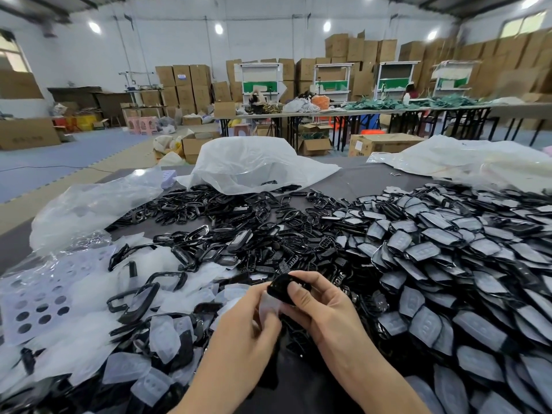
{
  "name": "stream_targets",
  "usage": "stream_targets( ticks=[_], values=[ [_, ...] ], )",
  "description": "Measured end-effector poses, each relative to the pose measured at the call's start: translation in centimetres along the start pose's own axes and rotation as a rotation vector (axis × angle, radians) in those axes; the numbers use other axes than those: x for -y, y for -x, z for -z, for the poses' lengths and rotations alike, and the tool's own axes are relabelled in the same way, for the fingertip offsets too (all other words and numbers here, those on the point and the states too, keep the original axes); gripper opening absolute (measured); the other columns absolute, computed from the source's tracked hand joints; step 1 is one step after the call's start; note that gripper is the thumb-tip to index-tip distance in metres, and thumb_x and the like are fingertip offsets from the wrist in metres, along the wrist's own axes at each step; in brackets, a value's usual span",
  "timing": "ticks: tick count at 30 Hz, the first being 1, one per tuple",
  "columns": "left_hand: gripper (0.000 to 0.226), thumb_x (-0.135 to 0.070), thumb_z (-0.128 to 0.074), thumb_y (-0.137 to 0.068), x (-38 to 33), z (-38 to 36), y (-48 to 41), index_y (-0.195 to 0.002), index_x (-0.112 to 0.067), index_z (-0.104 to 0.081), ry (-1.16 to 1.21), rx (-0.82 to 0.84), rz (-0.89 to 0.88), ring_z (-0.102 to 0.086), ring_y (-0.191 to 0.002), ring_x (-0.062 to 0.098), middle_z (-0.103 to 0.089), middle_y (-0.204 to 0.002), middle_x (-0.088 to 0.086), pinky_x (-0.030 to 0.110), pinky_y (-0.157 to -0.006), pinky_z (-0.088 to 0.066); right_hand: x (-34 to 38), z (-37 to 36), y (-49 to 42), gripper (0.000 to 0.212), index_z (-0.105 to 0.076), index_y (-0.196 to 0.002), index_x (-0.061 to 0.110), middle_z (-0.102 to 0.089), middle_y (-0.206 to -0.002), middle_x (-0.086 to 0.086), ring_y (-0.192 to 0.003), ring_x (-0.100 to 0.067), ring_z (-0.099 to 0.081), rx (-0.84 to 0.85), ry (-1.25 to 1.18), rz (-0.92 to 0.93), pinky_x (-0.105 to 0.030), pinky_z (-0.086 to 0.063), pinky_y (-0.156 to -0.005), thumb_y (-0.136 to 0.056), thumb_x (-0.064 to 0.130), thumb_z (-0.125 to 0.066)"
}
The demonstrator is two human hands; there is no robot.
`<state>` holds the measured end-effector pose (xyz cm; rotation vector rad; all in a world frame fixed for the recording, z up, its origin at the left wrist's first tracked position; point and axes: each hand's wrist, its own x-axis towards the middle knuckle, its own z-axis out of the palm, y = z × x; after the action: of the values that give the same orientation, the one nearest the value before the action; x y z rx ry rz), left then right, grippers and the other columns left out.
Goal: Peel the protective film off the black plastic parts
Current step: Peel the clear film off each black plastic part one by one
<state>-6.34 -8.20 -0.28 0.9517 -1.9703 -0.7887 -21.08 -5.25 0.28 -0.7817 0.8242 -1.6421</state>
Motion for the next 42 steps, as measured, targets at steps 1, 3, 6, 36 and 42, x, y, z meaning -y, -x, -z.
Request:
stream_targets(
  ticks=[1,3,6,36,42],
  values=[
    [0.028,-0.023,-0.052,-0.096,0.1,0.1,-0.1,-0.096,-0.051,-0.053,0.007,-0.03,0.021,-0.041,-0.042,0.007,-0.046,-0.053,-0.006,0.019,-0.043,-0.032,0.1,0.1,-0.1,0.026,-0.079,-0.091,0.017,-0.075,-0.099,-0.012,-0.093,-0.022,-0.073,-0.032,0.014,0.019,-0.026,-0.059,-0.076,-0.066,0.026,-0.082],
    [0.023,-0.028,-0.05,-0.095,0.1,0.4,-0.3,-0.099,-0.049,-0.058,0.012,-0.097,0.068,-0.051,-0.048,0.012,-0.056,-0.059,-0.001,0.025,-0.048,-0.04,0.3,0.4,-0.2,0.022,-0.079,-0.089,0.019,-0.076,-0.094,-0.013,-0.085,-0.025,-0.075,-0.114,0.022,0.051,-0.026,-0.059,-0.071,-0.068,0.024,-0.081],
    [0.017,-0.027,-0.055,-0.097,-0.4,0.7,-0.4,-0.09,-0.04,-0.064,0.056,-0.143,0.105,-0.061,-0.066,0.005,-0.068,-0.078,-0.012,0.014,-0.059,-0.045,0.1,0.8,-0.4,0.017,-0.078,-0.087,0.017,-0.075,-0.087,-0.014,-0.078,-0.027,-0.075,-0.22,0.039,0.056,-0.026,-0.059,-0.067,-0.07,0.019,-0.079],
    [0.012,-0.014,-0.065,-0.091,-0.3,0.5,-0.7,-0.102,-0.02,-0.068,0.53,-0.151,0.233,-0.071,-0.069,0.016,-0.074,-0.078,0.003,0.023,-0.067,-0.058,0.0,-1.0,0.8,0.024,-0.076,-0.098,0.017,-0.076,-0.09,-0.019,-0.079,-0.03,-0.075,-0.014,0.237,0.066,-0.026,-0.06,-0.072,-0.075,0.025,-0.074],
    [0.026,-0.011,-0.062,-0.094,-0.5,0.8,-0.7,-0.096,-0.036,-0.069,0.4,-0.06,0.184,-0.07,-0.075,0.016,-0.072,-0.084,0.006,0.027,-0.073,-0.058,0.2,-0.8,0.8,0.022,-0.078,-0.093,0.023,-0.075,-0.08,-0.018,-0.069,-0.022,-0.07,-0.031,0.281,0.092,-0.024,-0.058,-0.067,-0.072,0.031,-0.076]
  ],
)
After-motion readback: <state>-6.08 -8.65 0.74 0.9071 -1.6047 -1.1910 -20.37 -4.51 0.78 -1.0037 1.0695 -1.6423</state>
